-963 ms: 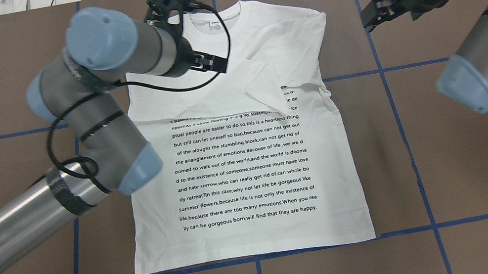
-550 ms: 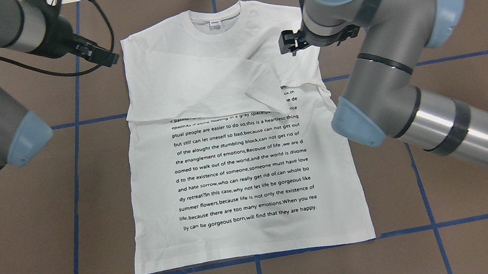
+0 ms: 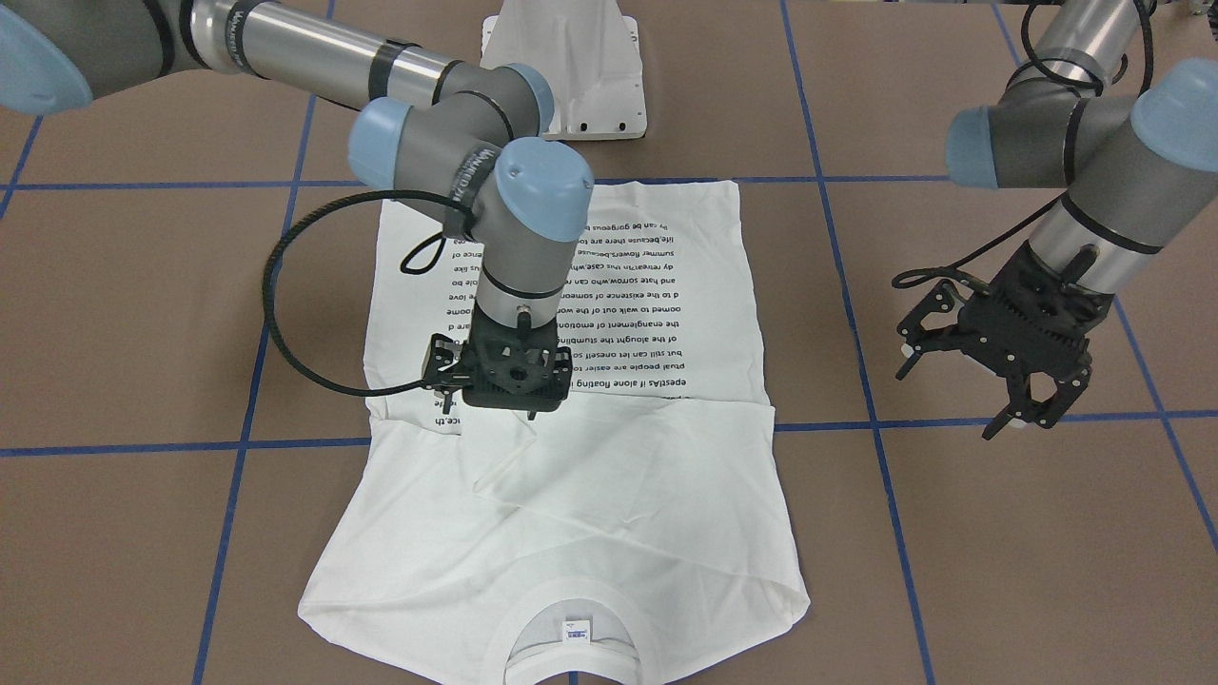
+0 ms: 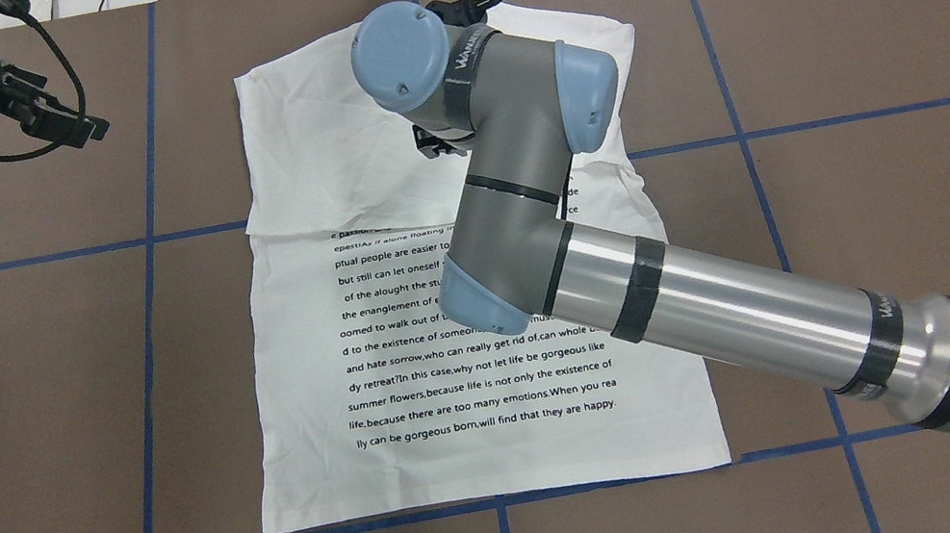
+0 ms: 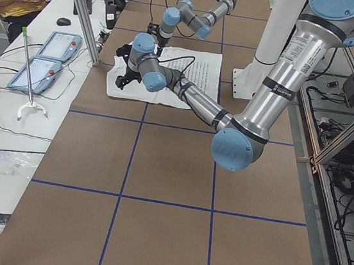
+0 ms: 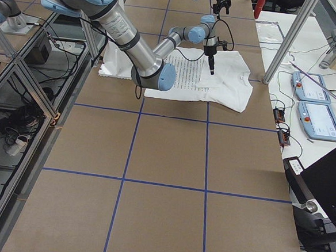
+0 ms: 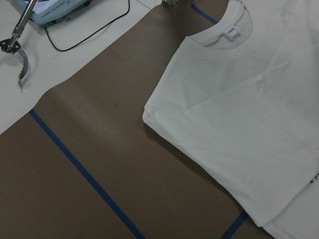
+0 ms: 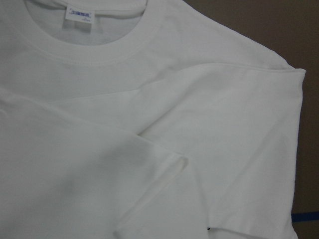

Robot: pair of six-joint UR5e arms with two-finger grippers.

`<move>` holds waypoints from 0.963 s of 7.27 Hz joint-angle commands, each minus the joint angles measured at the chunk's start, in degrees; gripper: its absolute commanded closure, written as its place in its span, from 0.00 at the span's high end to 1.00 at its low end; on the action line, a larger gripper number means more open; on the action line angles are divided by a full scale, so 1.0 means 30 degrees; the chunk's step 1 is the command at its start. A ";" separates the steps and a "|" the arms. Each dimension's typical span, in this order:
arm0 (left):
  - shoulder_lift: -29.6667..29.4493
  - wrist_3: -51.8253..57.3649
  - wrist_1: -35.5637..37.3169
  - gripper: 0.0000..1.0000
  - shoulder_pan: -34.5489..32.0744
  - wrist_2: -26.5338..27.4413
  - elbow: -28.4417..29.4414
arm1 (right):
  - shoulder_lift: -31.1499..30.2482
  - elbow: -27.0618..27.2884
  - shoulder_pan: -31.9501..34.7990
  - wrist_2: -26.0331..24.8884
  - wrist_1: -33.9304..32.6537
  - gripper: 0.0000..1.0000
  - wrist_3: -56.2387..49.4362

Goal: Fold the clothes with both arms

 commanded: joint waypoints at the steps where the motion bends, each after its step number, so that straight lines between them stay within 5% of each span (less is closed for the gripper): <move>1: 0.0769 -0.0334 -0.1181 1.00 -0.0022 -0.0005 0.0010 | 0.0541 -0.1488 -0.0608 -0.1113 0.0075 0.93 0.0180; 5: 0.0801 -0.0484 -0.1305 1.00 -0.0022 -0.0005 0.0010 | 0.0571 -0.2516 -0.1020 -0.2052 0.0398 0.81 0.0561; 7: 0.0831 -0.0513 -0.1305 1.00 -0.0022 -0.0005 0.0010 | 0.0746 -0.4031 -0.1020 -0.2786 0.2727 0.75 0.0561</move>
